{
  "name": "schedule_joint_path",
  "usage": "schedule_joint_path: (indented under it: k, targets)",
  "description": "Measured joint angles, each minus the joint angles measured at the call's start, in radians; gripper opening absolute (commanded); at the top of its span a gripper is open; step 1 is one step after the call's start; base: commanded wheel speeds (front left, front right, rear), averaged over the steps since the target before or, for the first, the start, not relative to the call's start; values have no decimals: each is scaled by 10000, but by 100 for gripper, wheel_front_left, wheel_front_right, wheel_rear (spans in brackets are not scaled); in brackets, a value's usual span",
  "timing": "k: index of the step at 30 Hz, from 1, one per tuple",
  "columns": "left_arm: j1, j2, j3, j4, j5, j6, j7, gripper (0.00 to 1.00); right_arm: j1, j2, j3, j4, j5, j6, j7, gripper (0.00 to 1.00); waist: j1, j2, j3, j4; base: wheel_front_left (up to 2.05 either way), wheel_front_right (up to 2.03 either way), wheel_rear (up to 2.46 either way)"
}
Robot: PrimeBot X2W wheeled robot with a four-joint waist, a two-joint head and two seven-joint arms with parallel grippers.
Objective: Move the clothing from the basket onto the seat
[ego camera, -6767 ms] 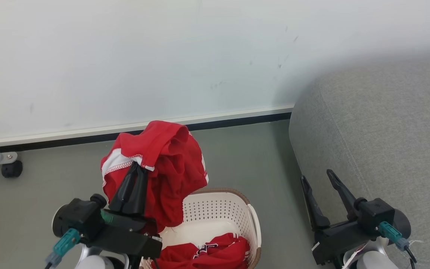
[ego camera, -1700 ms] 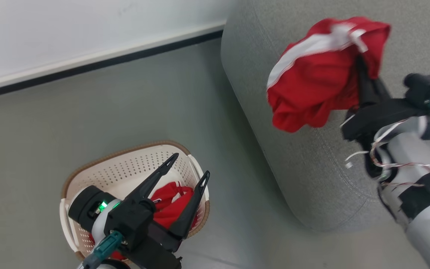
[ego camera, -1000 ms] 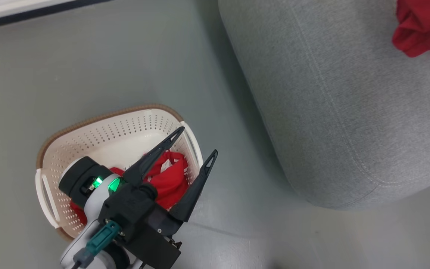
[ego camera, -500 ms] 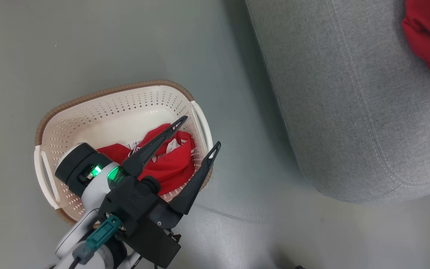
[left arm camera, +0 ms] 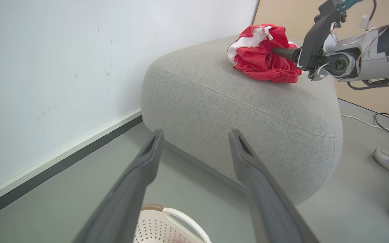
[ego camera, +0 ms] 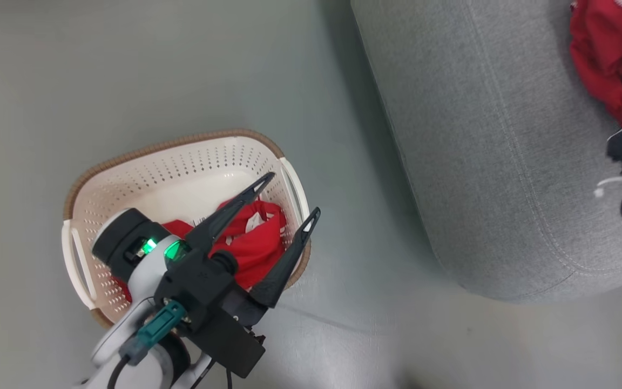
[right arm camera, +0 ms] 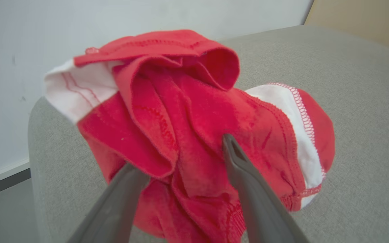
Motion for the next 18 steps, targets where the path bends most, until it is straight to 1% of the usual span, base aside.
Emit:
schedule_joint_path:
  k: [8, 13, 16, 17, 18]
  targets:
    - [17, -245, -59, 556, -263, 10, -336, 100, 647, 268, 213, -159, -343, 31, 0, 100, -1, 0, -592, 69, 0, 0, 0]
    - [188, -385, -13, 890, -349, 100, -558, 100, 1209, 546, 389, -686, -721, 31, 2, 100, -2, -1, -1011, 174, 0, 0, 0]
    - [354, -460, 67, 1104, -401, 199, -686, 100, 1531, 589, 529, -999, -945, 31, 2, 100, -2, -1, -1271, 264, 0, 0, 0]
    - [450, -537, 148, 1260, -443, 330, -769, 100, 1726, 598, 608, -1275, -1149, 31, 2, 100, -2, -1, -1448, 334, 0, 0, 0]
    - [474, -570, 171, 1308, -458, 372, -792, 100, 1818, 633, 631, -1429, -1223, 31, 2, 100, -2, -1, -1536, 372, 0, 0, 0]
